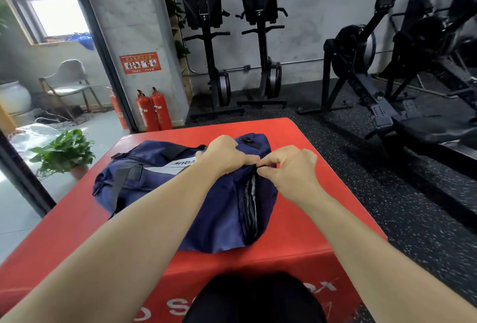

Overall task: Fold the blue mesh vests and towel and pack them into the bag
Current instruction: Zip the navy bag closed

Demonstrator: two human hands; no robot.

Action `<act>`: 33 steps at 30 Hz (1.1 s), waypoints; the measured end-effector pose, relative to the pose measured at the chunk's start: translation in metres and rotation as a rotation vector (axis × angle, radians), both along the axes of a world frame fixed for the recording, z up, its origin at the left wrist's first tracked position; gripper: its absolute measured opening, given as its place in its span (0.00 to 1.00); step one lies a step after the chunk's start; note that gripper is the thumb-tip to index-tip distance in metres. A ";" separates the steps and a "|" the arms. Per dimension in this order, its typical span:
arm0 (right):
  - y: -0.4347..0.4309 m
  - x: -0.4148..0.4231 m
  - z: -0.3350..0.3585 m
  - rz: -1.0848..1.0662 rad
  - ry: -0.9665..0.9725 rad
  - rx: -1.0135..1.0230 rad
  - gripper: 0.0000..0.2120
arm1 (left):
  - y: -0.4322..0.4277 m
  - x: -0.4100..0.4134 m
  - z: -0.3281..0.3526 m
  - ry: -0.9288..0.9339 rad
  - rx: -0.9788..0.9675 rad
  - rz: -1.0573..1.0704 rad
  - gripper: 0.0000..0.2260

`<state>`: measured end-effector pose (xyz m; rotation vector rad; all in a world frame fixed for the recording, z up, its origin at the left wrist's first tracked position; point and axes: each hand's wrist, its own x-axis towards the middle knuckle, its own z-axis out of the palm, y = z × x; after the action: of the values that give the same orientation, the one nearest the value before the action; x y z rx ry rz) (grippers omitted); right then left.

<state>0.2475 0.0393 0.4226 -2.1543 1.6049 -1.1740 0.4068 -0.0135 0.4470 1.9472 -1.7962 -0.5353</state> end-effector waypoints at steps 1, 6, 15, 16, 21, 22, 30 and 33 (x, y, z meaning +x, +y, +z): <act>0.001 0.001 0.000 0.002 0.015 -0.015 0.03 | 0.000 0.000 0.000 -0.030 -0.013 0.000 0.23; 0.021 0.004 -0.014 0.082 0.054 -0.011 0.04 | -0.004 0.003 -0.002 -0.106 -0.072 0.002 0.24; 0.045 0.006 -0.088 0.219 0.465 -0.011 0.04 | -0.012 0.004 -0.001 -0.164 -0.111 -0.065 0.23; 0.046 0.007 -0.098 0.210 0.487 -0.024 0.04 | -0.012 0.004 -0.001 -0.162 -0.109 -0.070 0.24; 0.041 0.007 -0.086 0.329 0.673 -0.028 0.06 | -0.009 0.004 -0.001 -0.178 -0.105 -0.086 0.24; 0.040 0.005 -0.077 0.363 0.662 0.045 0.08 | -0.009 0.005 0.000 -0.187 -0.110 -0.086 0.24; -0.020 -0.038 -0.023 0.093 0.004 0.186 0.04 | 0.027 0.028 0.008 0.002 -0.249 -0.004 0.22; -0.045 -0.031 -0.002 0.037 -0.163 0.270 0.20 | 0.045 0.049 0.004 0.004 -0.365 0.098 0.16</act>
<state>0.2160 -0.0060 0.4203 -1.8630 1.5466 -1.0264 0.4556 0.0317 0.4506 1.7658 -1.6498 -0.1630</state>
